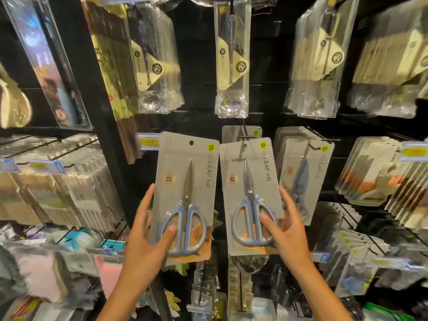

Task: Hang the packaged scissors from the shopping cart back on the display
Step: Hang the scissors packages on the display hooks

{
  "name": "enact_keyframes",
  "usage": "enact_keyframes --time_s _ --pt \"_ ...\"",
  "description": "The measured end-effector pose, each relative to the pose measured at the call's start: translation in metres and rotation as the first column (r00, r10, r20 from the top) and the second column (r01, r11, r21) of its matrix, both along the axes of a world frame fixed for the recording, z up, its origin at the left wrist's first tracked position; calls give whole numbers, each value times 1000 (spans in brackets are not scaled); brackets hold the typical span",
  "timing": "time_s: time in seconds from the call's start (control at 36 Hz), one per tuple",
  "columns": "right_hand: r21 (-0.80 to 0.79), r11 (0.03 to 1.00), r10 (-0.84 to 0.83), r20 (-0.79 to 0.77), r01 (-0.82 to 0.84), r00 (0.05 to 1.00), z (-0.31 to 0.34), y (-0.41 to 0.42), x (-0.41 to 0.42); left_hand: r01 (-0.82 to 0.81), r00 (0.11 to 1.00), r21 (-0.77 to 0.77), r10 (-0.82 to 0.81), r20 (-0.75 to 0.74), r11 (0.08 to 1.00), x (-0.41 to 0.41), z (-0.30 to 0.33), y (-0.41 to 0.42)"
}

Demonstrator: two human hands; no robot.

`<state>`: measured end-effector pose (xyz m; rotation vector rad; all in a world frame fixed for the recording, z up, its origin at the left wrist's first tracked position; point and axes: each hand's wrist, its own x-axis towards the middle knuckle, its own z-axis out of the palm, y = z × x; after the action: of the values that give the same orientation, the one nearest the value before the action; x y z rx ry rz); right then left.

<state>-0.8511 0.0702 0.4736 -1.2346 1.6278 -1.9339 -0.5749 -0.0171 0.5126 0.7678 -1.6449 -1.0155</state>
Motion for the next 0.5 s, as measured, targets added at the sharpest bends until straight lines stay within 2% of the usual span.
enact_keyframes --time_s 0.11,0.28,0.42,0.5 --pt "8 1000 15 -22 -15 1000 -9 -8 0 -9 1000 3 9 -13 1000 -2 2 -5" --pt "63 997 -24 -143 34 989 -17 -25 -1 -4 998 4 4 -68 1000 -10 8 -11" --pt "179 974 -100 -213 140 972 -17 -46 -6 -10 996 23 12 -92 1000 -15 8 -17" --pt "183 962 -152 -255 201 955 -25 -65 -15 -13 995 22 15 -96 1000 -18 9 -20"
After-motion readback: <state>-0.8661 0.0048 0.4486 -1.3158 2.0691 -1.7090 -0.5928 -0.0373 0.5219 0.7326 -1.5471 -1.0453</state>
